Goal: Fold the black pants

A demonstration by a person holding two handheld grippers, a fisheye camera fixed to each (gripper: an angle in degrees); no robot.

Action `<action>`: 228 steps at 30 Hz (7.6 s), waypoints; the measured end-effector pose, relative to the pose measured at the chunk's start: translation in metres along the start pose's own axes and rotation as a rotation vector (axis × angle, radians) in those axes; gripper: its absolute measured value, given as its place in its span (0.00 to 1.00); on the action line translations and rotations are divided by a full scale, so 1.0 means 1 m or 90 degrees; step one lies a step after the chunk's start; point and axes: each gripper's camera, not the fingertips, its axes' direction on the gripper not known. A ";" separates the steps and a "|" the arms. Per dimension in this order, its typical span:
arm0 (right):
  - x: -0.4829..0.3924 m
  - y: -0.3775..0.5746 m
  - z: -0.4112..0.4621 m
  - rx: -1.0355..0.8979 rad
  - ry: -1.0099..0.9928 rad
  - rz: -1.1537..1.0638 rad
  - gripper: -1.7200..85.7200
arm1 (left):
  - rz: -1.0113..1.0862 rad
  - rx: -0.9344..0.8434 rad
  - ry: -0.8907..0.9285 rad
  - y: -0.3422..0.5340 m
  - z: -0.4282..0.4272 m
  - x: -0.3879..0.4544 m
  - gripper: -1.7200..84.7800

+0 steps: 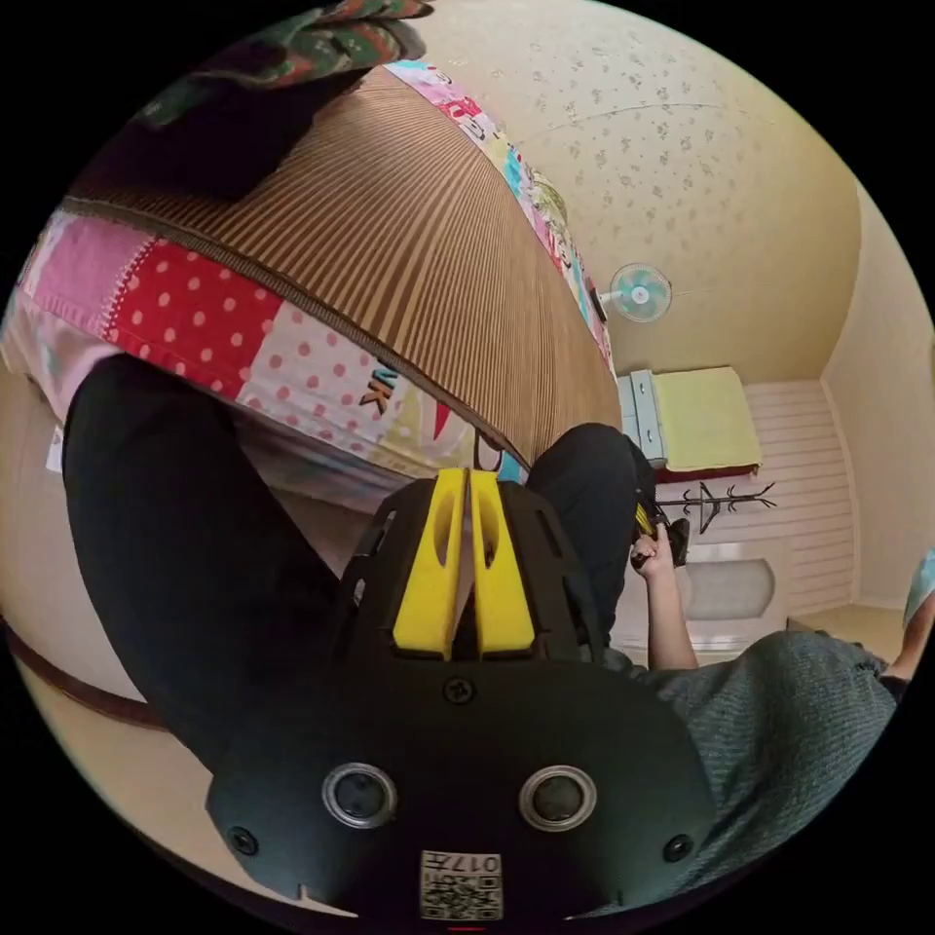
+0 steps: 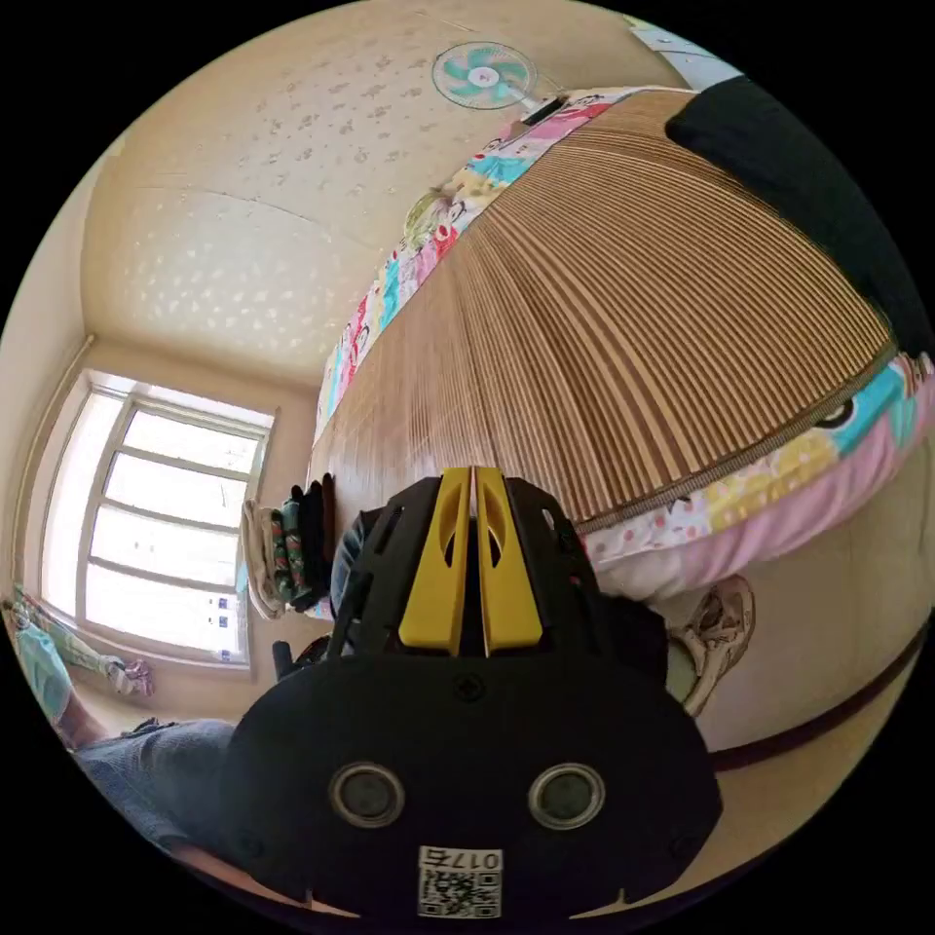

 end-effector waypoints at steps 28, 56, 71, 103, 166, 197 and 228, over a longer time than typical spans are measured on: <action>-0.065 -0.158 -0.105 0.424 0.267 -0.032 0.05 | 0.034 0.145 -0.161 0.042 -0.056 0.055 0.01; -0.480 0.151 0.543 -0.405 0.184 -0.666 0.09 | 0.128 0.181 0.074 0.115 -0.117 -0.015 0.01; -0.362 0.114 0.490 -0.470 0.049 -0.452 0.09 | 0.334 -0.062 0.136 0.132 0.015 0.068 0.01; 0.029 -0.187 0.216 0.013 -0.185 -0.027 0.19 | 0.218 -0.047 0.201 0.081 0.114 0.163 0.01; -0.291 0.020 -0.295 0.692 -0.484 -0.601 0.04 | 0.523 0.381 0.390 -0.126 -0.163 0.343 0.01; -0.144 -0.012 0.237 -0.225 -0.102 -0.253 0.11 | 0.156 0.079 -0.119 -0.107 0.113 -0.031 0.15; -0.123 -0.043 0.120 -0.081 0.174 -0.274 0.15 | 0.185 -0.131 -0.108 -0.074 0.099 -0.030 0.03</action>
